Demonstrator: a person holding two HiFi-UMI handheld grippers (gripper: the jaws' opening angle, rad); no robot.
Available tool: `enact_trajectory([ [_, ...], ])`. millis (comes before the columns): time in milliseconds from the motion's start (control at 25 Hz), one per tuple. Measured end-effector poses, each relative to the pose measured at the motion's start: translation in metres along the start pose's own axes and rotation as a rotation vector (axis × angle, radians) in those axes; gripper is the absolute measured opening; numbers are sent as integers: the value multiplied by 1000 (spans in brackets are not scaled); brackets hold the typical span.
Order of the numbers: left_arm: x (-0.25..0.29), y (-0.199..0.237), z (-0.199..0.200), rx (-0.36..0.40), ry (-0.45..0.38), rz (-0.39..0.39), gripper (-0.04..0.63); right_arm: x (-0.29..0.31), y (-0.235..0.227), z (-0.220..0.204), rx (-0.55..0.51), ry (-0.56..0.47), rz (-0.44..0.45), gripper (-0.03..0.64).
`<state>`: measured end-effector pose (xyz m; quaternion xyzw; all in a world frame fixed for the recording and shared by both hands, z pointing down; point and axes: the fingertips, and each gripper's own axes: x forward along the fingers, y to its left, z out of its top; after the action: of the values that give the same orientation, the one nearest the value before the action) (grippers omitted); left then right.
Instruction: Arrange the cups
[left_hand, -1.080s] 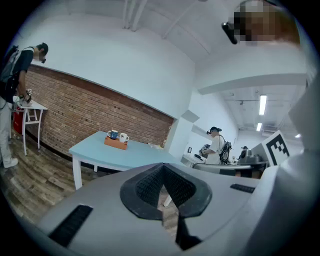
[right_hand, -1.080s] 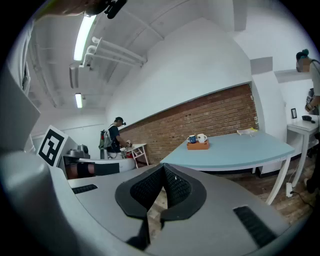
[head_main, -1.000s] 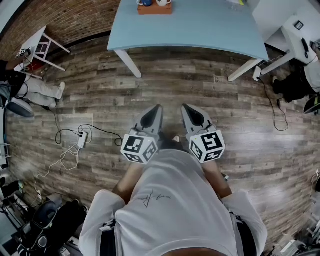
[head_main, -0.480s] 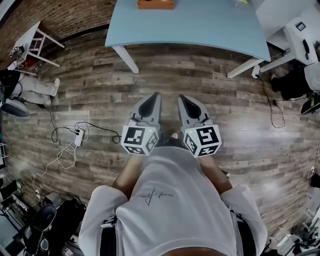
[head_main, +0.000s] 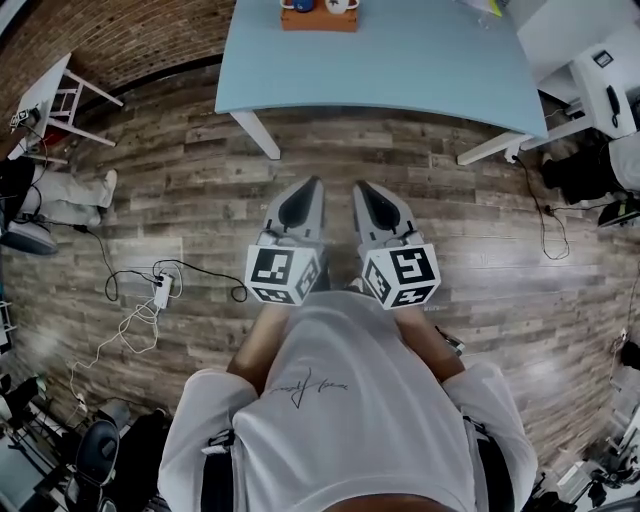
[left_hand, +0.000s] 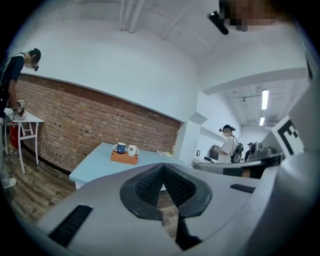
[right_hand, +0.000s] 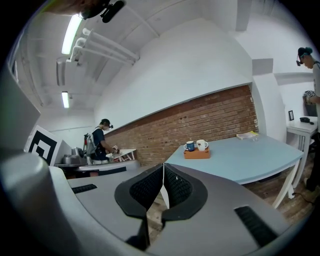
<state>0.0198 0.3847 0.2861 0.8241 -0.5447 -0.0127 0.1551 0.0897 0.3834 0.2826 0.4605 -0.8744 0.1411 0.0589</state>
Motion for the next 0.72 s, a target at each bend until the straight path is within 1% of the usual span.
enact_trajectory([
  [200,17,29,15,9,-6,-31,9,38,6,10,-7,-2,-14,21],
  [480,33,65,33,15,-3,-94,9,80,18,23,-19,-12,-37,21],
  [720,46,80,48,29,-35,-101,9,100,22,30,-35,-22,-53,21],
])
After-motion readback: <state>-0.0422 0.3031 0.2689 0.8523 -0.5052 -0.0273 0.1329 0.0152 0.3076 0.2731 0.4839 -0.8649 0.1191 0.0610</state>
